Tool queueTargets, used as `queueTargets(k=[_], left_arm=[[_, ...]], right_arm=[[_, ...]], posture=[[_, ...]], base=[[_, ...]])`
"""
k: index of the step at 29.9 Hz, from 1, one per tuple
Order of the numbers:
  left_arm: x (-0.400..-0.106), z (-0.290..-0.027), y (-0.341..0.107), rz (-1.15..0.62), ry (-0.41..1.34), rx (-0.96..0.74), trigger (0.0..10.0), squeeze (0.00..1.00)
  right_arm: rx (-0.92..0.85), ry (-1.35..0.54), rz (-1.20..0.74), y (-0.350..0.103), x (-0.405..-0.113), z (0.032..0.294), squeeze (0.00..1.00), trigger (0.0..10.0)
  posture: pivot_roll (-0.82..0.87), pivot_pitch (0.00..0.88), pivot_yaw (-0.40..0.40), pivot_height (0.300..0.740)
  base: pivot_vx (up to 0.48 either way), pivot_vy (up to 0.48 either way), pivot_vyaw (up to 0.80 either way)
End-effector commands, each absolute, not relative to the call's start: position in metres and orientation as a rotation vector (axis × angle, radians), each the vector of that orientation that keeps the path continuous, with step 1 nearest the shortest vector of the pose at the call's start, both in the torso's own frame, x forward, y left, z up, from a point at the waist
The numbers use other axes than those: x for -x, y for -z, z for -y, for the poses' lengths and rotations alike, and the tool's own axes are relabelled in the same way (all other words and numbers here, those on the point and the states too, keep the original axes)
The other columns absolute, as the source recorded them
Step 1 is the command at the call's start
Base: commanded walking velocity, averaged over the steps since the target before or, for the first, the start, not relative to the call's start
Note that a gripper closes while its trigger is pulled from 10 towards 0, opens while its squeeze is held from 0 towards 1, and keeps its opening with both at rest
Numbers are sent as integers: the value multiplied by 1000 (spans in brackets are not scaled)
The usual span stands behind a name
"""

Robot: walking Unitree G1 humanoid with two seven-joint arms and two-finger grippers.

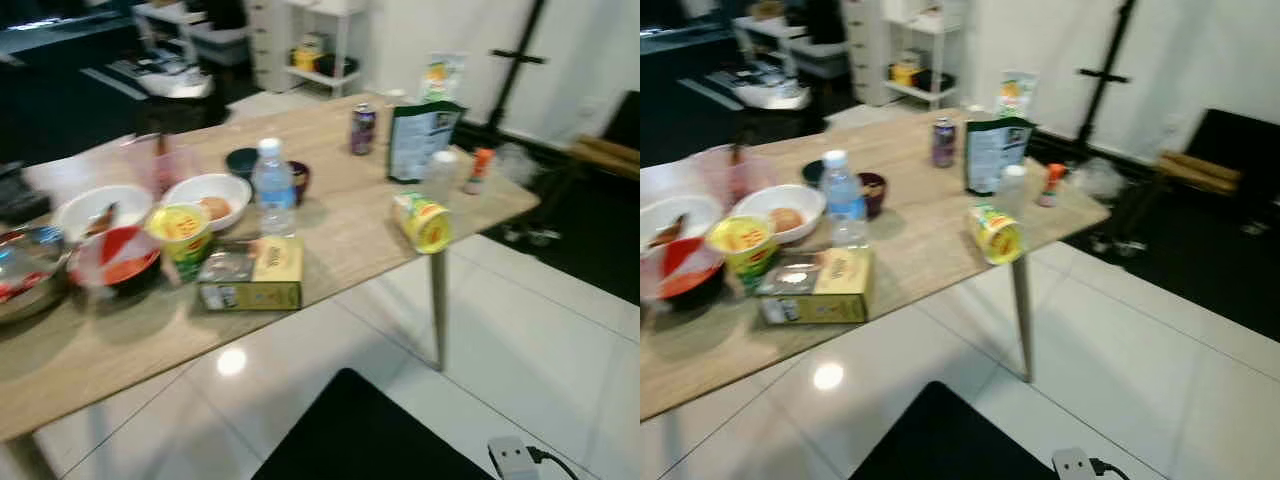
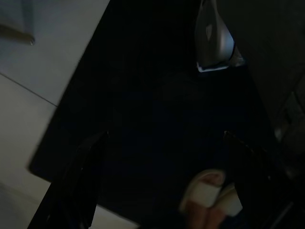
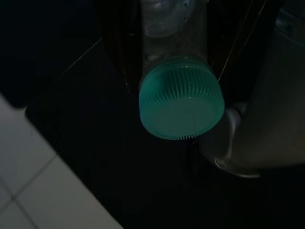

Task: Restocking fridge

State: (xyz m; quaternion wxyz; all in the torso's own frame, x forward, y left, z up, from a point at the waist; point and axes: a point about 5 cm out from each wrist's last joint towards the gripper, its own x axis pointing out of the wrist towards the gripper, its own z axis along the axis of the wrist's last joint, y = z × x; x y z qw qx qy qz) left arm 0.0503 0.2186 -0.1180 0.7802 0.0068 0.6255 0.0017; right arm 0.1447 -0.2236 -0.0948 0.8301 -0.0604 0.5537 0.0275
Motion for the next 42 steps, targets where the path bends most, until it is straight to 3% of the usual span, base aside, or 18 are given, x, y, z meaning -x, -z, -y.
queueTargets(k=[1, 42], left_arm=[[-120, -213, 103, -1092, 17, -11, 10000, 0], [-119, -204, 105, -1103, 57, -25, 10000, 0]], right_arm=[[139, -69, -1190, 96, -143, 221, 0, 10000], [174, -88, -1221, 101, -132, 216, 0, 10000]], posture=[[-14, 0, -19, 740], [-14, 0, -9, 740]], base=[[0, 0, -781], [0, 0, -781]])
